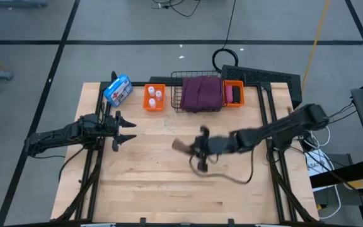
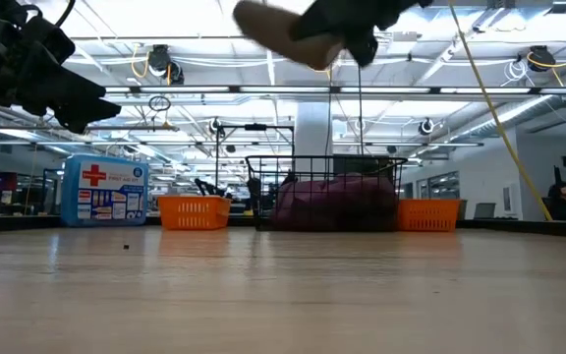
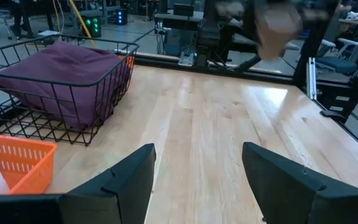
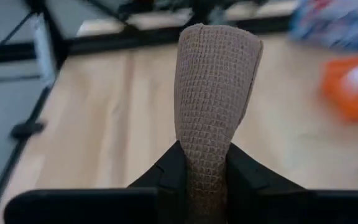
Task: Pick & place medical supplies in basket/bin
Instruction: Put the brown bandage into the right orange bin
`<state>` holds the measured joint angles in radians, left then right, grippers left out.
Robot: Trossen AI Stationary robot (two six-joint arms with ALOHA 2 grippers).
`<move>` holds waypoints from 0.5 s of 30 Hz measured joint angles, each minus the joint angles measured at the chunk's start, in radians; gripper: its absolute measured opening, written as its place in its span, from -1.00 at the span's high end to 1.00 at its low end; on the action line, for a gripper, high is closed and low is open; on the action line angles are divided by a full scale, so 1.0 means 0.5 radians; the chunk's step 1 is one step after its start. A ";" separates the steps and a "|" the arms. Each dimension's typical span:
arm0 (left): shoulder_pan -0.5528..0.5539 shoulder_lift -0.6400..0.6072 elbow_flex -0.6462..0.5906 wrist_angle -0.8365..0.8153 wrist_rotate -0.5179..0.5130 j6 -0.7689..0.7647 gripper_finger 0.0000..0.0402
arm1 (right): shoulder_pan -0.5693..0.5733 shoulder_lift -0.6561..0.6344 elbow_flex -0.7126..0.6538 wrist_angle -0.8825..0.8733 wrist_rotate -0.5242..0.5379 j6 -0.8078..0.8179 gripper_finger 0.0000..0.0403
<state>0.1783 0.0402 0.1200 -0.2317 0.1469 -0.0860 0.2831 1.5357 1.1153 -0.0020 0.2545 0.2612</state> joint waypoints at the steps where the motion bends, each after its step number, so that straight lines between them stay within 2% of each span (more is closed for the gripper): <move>1: 0.000 -0.001 0.000 0.001 0.000 0.000 -0.25 | -0.048 -0.068 0.001 -0.022 0.024 -0.047 0.72; 6: 0.000 -0.001 0.000 0.001 0.000 0.000 -0.25 | -0.306 -0.387 0.001 -0.211 0.297 -0.357 0.74; 9: 0.000 -0.001 0.000 0.001 0.000 0.000 -0.25 | -0.487 -0.552 0.001 -0.333 0.470 -0.419 0.74; 15: -0.001 -0.001 0.000 0.001 0.000 0.000 -0.25 | -0.960 -0.774 0.002 -0.625 0.547 -0.329 0.75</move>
<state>0.1780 0.0399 0.1200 -0.2314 0.1468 -0.0860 -0.1967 1.1486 1.1164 -0.3145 0.5281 0.0966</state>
